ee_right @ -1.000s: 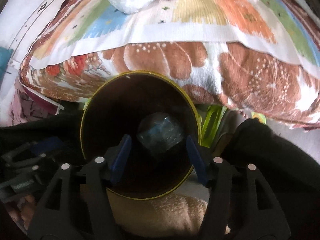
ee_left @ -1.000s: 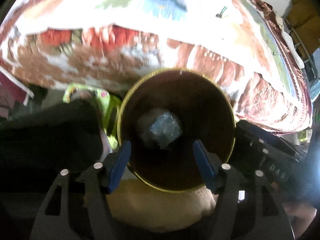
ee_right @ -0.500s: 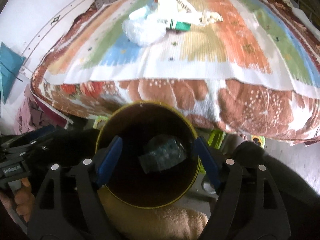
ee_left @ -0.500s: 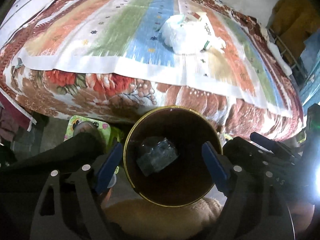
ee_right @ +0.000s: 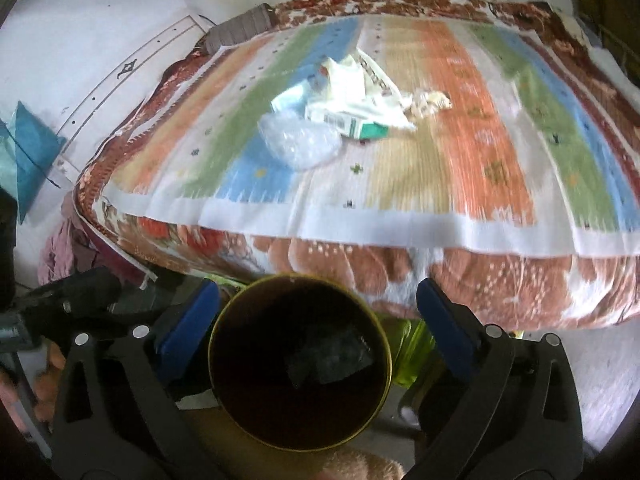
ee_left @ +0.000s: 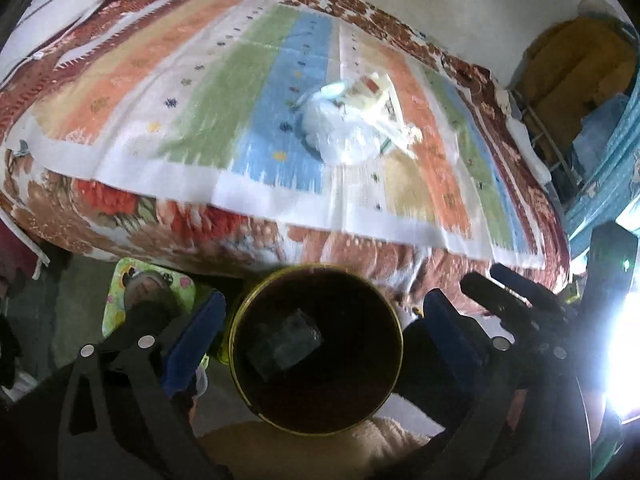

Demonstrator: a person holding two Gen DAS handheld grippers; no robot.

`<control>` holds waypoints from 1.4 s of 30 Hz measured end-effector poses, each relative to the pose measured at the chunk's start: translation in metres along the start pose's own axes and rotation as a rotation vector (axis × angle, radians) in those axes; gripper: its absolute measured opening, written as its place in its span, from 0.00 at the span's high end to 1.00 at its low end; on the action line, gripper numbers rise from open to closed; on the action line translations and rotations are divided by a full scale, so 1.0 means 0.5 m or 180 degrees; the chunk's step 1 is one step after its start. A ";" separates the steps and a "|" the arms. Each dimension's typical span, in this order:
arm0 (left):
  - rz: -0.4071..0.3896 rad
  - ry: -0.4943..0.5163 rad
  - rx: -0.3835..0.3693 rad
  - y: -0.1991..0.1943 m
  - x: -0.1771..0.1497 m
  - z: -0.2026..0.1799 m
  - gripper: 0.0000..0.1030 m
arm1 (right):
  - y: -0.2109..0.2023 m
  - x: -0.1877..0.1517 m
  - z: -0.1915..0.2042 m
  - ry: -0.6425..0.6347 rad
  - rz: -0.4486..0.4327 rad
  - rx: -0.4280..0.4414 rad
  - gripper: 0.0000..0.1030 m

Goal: Collect trash

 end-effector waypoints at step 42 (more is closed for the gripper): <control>0.0181 -0.0268 -0.0072 0.187 0.255 0.080 0.07 | 0.155 0.307 -0.033 0.0313 -0.0259 0.0201 0.11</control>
Point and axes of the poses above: each gripper's, at about its wrist camera, not at the fingertips, and y roughly the way its jaws point, z to its left, x to its top, the point moved 4 cm from there along y, roughly the way its jaws point, and after that the axes turned 10 degrees about -x, right-handed, at the moved point
